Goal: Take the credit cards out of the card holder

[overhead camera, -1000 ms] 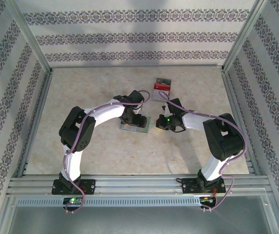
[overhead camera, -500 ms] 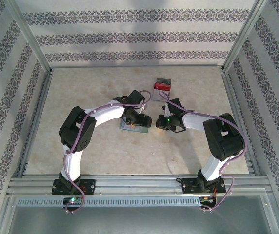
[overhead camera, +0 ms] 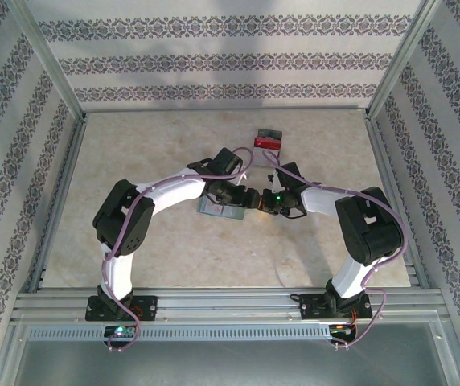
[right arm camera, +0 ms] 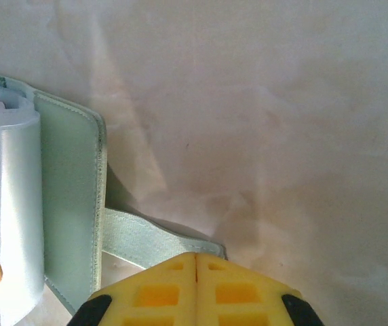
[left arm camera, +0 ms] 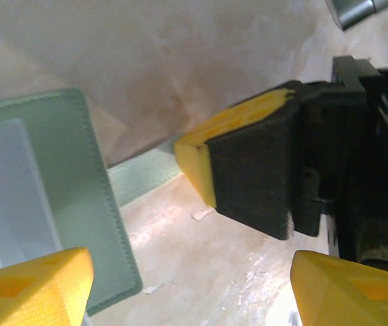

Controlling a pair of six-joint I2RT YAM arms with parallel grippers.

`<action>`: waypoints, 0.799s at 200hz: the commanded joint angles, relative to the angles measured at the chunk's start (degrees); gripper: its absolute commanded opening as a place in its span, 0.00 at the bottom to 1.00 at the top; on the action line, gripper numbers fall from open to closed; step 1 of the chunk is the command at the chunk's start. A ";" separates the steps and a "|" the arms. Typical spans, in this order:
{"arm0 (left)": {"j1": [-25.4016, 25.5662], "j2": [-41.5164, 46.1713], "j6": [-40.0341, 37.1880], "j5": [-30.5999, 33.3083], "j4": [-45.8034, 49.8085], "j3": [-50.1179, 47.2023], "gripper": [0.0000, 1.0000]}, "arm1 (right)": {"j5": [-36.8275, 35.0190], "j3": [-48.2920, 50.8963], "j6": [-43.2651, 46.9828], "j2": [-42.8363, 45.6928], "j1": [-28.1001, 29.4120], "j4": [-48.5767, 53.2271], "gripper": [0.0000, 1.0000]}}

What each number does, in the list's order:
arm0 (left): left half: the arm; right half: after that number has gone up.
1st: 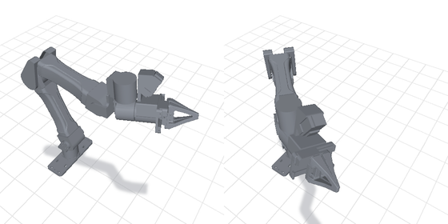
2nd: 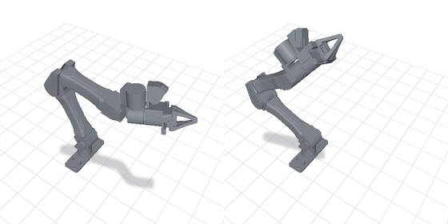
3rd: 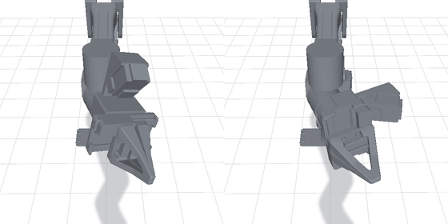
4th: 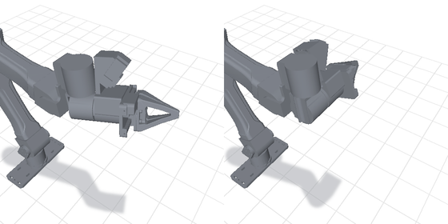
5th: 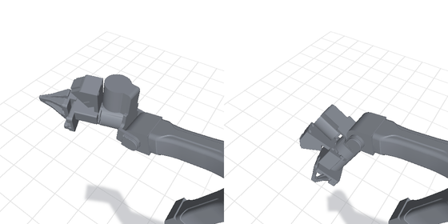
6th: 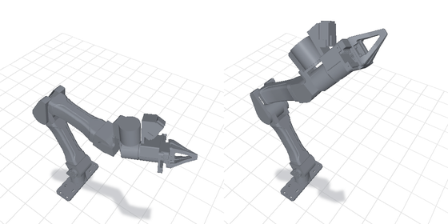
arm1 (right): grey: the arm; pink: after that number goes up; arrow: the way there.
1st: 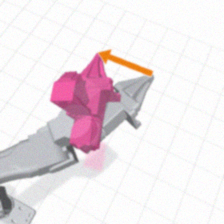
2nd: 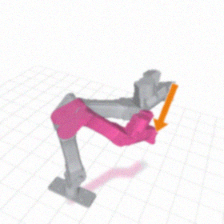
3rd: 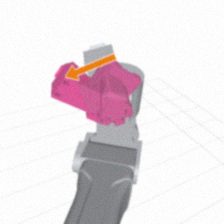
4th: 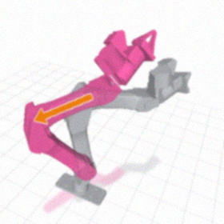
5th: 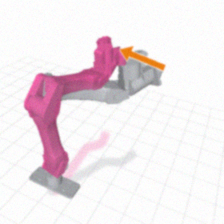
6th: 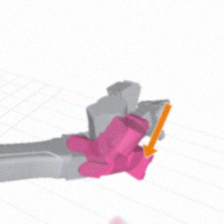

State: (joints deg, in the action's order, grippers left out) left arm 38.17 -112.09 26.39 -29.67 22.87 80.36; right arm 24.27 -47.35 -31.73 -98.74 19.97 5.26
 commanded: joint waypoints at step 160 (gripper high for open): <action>-16.11 12.71 2.72 -1.19 -4.41 -12.58 0.65 | -0.35 0.52 -0.27 4.82 -1.82 5.93 0.05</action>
State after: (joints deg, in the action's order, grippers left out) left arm 23.38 -97.86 29.63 -31.00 20.05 68.69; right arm 25.32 -46.00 -32.77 -96.71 18.85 6.07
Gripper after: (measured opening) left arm 0.666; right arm 0.047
